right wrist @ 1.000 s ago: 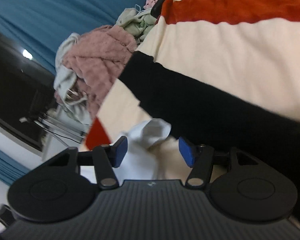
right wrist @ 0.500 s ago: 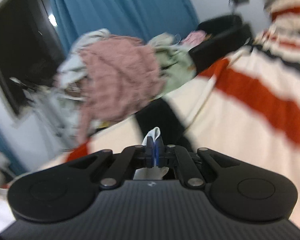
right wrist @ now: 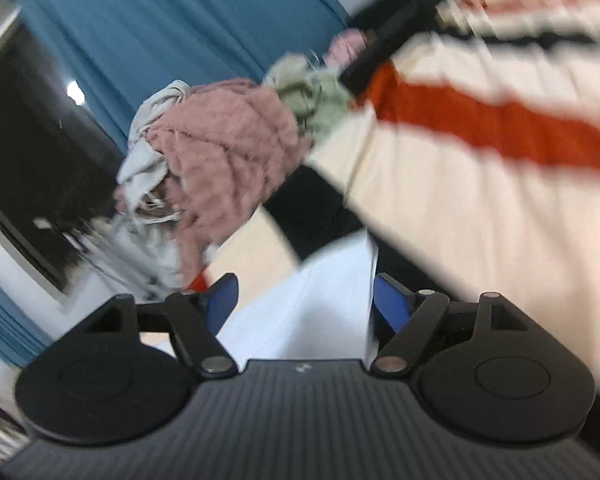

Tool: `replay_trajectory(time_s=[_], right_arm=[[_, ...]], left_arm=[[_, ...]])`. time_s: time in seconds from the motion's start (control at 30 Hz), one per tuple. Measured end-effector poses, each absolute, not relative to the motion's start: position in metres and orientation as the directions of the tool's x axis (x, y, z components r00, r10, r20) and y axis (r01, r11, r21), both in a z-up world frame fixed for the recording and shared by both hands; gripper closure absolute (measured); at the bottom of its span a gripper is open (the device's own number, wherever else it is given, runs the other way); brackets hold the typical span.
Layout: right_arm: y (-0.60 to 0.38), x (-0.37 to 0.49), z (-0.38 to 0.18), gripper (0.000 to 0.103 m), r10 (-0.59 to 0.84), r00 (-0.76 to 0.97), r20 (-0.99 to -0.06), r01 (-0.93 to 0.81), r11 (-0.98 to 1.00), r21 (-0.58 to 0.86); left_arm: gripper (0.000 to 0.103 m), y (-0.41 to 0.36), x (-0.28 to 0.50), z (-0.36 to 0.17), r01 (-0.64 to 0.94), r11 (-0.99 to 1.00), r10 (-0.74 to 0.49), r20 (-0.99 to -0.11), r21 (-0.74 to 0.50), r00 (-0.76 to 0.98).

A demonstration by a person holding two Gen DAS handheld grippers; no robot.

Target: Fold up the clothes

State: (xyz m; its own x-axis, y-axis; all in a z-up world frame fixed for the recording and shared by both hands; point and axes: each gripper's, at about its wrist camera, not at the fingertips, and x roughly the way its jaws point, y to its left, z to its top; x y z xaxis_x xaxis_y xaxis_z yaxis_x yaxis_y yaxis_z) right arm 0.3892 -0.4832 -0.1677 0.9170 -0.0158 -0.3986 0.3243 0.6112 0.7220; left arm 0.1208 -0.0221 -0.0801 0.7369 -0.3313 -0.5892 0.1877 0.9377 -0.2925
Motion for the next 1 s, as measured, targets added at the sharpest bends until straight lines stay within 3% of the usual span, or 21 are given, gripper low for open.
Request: replay_trajectory(time_s=[0.23, 0.73, 0.87, 0.9, 0.97, 1.0], right_arm=[[-0.446, 0.379, -0.207, 0.026, 0.173, 0.856, -0.488, 0.334, 0.535, 0.776], [-0.452, 0.451, -0.225, 0.027, -0.006, 0.965, -0.263, 0.206, 0.639, 0.741], [-0.457, 0.472, -0.222, 0.027, -0.029, 0.966, -0.256, 0.209, 0.668, 0.715], [-0.457, 0.477, -0.221, 0.031, -0.033, 0.964, -0.265, 0.217, 0.678, 0.703], [-0.457, 0.485, -0.217, 0.056, -0.045, 0.953, -0.300, 0.244, 0.701, 0.670], [-0.456, 0.487, -0.215, 0.079, -0.048, 0.946, -0.321, 0.259, 0.709, 0.656]], left_arm=[[0.015, -0.010, 0.101, -0.074, 0.123, 0.943, -0.293, -0.593, -0.310, 0.750], [0.015, -0.001, 0.132, -0.081, 0.019, 0.962, -0.183, -0.586, -0.274, 0.789], [0.015, -0.001, 0.145, -0.089, -0.009, 0.961, -0.166, -0.605, -0.275, 0.779], [0.015, -0.002, 0.148, -0.090, -0.011, 0.963, -0.161, -0.607, -0.269, 0.778], [0.015, -0.003, 0.151, -0.092, -0.017, 0.966, -0.149, -0.611, -0.257, 0.778], [0.015, -0.002, 0.151, -0.090, -0.023, 0.966, -0.145, -0.611, -0.259, 0.778]])
